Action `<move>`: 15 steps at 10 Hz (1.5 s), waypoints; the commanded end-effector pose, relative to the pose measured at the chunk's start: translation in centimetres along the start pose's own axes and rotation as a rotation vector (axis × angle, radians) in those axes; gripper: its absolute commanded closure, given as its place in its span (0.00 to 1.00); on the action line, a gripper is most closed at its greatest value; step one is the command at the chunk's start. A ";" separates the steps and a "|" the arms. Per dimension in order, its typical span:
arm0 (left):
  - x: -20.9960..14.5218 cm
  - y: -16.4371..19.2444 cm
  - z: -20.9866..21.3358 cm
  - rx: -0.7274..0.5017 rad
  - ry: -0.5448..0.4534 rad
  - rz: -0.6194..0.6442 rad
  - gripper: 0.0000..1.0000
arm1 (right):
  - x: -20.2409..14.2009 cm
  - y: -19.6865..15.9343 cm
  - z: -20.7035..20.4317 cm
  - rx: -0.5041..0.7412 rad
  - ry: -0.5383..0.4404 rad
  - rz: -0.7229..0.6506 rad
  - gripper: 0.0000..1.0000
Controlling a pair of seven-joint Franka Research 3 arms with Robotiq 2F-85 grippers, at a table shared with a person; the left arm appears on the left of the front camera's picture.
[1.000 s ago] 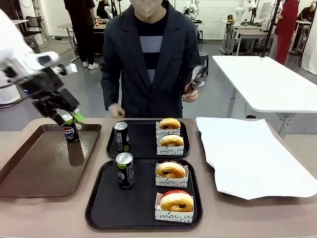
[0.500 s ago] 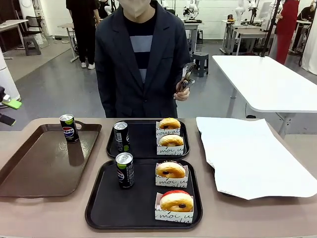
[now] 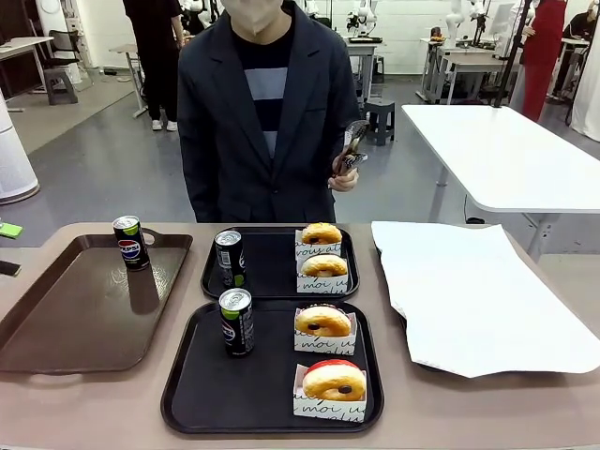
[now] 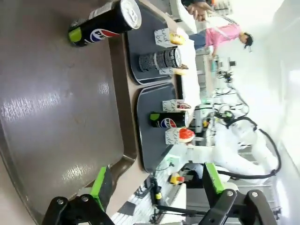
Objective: Set up donuts and drinks on trays.
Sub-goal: Pick up one Pepsi coke from the Handle tray and place it on the Flat Tray without a Pepsi coke.
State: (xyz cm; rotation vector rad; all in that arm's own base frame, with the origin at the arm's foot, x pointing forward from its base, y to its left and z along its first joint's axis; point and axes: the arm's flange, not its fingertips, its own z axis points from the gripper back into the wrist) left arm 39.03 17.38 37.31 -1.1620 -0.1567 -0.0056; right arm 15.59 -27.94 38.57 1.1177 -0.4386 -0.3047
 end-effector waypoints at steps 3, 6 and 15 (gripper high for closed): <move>0.3 0.5 1.0 -0.024 0.000 0.017 0.00 | 0.0 0.0 -0.1 0.021 -0.016 0.020 0.00; 0.3 0.5 1.0 -0.024 0.000 0.017 0.00 | 0.0 0.0 -0.1 0.021 -0.016 0.020 0.00; 0.3 0.5 1.0 -0.024 0.000 0.017 0.00 | 0.0 0.0 -0.1 0.021 -0.016 0.020 0.00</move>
